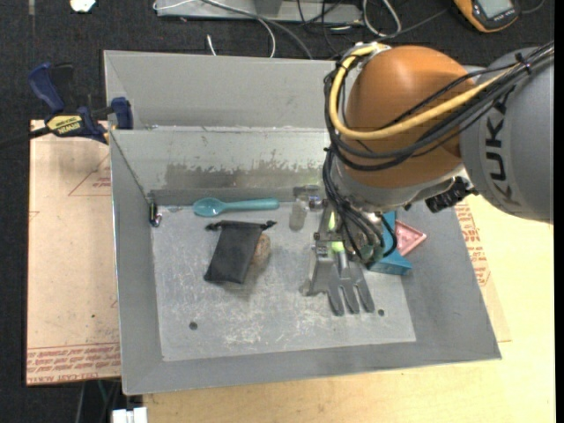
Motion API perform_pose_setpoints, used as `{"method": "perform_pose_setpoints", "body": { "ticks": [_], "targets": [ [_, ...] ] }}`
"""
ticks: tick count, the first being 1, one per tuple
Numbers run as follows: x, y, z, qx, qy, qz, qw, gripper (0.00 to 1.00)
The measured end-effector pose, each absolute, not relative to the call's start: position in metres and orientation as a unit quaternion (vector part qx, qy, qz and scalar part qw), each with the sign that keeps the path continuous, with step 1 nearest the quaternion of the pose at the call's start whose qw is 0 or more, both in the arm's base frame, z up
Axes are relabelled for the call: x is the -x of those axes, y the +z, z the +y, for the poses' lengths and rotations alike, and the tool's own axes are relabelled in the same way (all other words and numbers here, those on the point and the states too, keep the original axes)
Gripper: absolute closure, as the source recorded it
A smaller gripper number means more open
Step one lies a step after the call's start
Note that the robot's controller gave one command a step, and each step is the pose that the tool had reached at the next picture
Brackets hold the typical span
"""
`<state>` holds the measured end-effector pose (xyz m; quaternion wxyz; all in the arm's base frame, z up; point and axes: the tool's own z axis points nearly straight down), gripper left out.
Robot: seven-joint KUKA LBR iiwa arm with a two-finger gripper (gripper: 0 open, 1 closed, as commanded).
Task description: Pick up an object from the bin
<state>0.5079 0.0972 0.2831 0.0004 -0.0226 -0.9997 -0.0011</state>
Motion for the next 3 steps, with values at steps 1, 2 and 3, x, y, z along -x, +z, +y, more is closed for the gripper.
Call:
{"method": "perform_pose_setpoints", "body": {
  "ticks": [1,2,3],
  "targets": [
    [-0.51,0.288,0.093,0.008,-0.001,-1.0,0.001,0.0],
    [-0.562,0.244,0.164,-0.063,-0.004,-0.998,-0.006,0.0],
    [-0.563,0.237,0.155,-0.152,-0.001,-0.988,-0.004,0.0]
  ]
}}
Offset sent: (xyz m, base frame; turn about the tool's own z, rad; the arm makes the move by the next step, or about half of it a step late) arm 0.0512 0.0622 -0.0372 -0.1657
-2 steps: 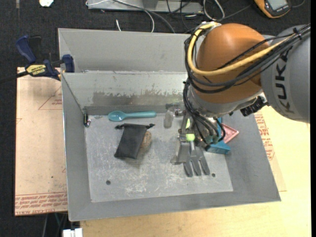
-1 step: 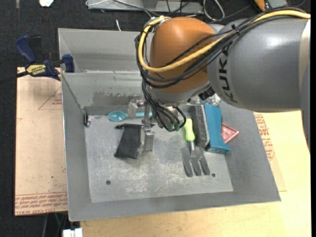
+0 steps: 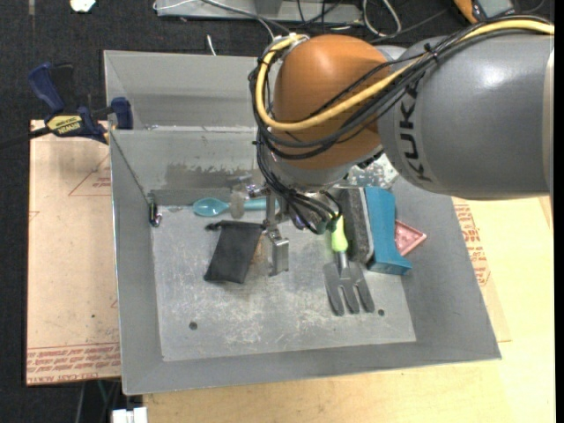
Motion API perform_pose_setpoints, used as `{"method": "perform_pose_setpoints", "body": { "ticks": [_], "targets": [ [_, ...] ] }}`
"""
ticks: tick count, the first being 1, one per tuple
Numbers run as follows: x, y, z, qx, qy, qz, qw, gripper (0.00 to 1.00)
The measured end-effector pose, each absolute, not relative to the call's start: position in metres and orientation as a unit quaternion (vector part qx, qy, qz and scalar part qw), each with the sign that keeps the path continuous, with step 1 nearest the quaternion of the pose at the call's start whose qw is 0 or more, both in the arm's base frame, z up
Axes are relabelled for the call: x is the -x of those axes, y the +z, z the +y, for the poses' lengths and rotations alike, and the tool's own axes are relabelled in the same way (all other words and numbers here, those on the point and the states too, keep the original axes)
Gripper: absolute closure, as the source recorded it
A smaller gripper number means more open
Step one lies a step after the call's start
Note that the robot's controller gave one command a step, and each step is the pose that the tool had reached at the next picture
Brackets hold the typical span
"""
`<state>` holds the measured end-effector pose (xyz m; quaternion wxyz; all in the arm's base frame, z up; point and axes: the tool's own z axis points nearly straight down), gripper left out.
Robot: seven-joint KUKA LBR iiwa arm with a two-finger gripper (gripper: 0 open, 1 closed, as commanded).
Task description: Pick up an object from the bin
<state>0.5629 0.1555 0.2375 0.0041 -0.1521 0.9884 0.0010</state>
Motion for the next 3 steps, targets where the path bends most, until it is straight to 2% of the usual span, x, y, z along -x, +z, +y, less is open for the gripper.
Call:
{"method": "perform_pose_setpoints", "body": {
  "ticks": [1,2,3],
  "targets": [
    [-0.574,0.2,0.159,0.14,0.002,0.99,0.005,0.0],
    [-0.573,0.204,0.178,0.025,0.003,1.0,0.005,0.0],
    [-0.576,0.146,0.17,0.103,0.003,0.995,0.007,0.0]
  ]
}}
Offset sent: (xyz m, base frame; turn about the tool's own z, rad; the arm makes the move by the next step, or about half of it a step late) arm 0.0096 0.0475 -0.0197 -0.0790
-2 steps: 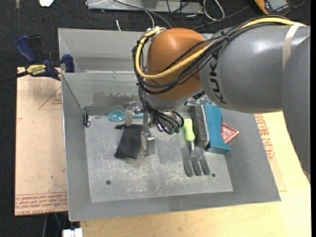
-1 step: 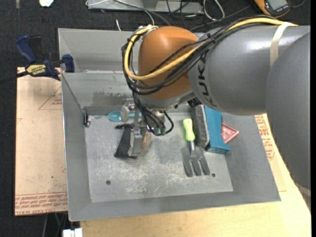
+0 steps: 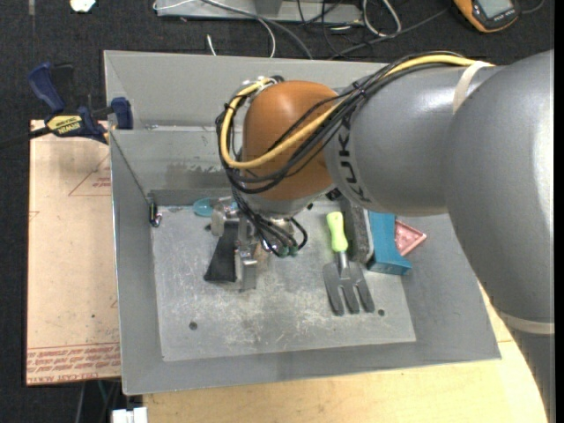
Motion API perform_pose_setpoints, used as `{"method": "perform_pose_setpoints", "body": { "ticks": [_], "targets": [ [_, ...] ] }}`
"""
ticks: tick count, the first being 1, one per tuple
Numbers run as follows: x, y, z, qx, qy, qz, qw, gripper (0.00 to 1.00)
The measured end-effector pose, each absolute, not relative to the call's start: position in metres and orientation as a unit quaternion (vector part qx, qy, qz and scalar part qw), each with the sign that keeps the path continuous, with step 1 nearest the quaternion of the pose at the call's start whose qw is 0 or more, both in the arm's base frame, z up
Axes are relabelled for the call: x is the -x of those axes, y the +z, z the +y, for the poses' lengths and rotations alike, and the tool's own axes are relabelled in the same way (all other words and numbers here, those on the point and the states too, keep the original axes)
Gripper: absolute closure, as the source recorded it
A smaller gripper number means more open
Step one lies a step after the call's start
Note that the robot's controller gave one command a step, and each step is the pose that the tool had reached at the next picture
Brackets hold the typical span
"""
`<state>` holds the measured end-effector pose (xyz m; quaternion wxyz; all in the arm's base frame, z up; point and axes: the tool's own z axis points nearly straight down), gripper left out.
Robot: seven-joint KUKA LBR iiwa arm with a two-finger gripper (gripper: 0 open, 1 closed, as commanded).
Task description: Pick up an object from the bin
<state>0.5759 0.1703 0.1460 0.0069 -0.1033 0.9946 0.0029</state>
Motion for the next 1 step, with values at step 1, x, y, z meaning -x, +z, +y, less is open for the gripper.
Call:
{"method": "perform_pose_setpoints", "body": {
  "ticks": [1],
  "targets": [
    [-0.5684,0.1132,0.17,0.088,0.003,0.996,0.003,0.0]
  ]
}}
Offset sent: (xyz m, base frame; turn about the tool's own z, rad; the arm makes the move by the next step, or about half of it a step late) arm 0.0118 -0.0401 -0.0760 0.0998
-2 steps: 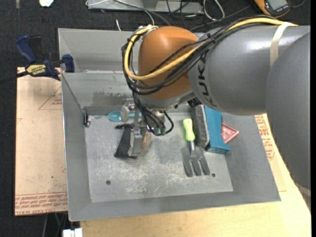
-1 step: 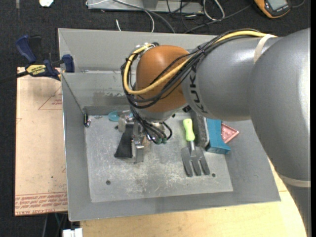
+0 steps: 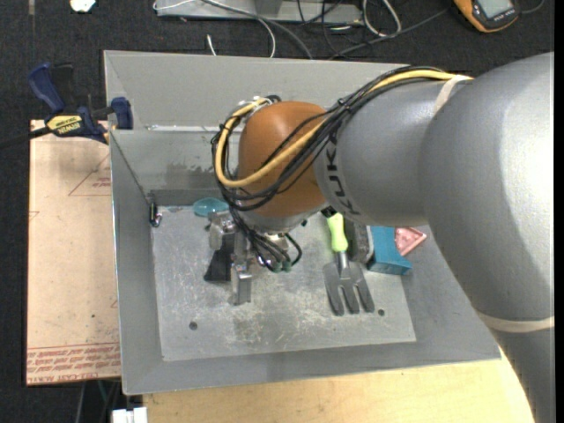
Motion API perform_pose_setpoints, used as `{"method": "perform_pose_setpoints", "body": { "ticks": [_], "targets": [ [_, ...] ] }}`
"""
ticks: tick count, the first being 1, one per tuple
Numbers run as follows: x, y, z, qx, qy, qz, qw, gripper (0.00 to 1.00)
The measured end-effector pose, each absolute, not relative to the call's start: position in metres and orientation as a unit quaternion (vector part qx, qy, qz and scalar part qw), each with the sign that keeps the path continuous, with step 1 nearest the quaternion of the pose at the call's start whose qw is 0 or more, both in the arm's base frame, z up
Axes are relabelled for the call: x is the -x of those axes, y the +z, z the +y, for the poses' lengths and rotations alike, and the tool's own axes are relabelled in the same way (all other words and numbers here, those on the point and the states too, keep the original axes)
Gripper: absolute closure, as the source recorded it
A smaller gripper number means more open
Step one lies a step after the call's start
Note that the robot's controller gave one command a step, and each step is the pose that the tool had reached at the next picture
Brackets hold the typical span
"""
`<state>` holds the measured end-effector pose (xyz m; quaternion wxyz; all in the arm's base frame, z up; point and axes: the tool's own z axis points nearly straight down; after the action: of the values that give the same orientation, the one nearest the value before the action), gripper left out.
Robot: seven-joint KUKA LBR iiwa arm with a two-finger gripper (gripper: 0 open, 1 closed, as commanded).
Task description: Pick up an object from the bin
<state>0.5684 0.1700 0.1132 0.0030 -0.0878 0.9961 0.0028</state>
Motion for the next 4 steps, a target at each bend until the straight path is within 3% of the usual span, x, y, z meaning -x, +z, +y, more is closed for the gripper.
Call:
{"method": "perform_pose_setpoints", "body": {
  "ticks": [1,2,3,4],
  "targets": [
    [-0.585,0.081,0.14,0.059,0.004,0.998,0.006,0.0],
    [-0.61,0.071,0.119,0.078,0.006,0.997,0.009,1.0],
    [-0.61,0.071,0.119,0.078,0.006,0.997,0.009,1.0],
    [-0.622,0.127,0.117,0.089,0.006,0.996,0.007,1.0]
  ]
}}
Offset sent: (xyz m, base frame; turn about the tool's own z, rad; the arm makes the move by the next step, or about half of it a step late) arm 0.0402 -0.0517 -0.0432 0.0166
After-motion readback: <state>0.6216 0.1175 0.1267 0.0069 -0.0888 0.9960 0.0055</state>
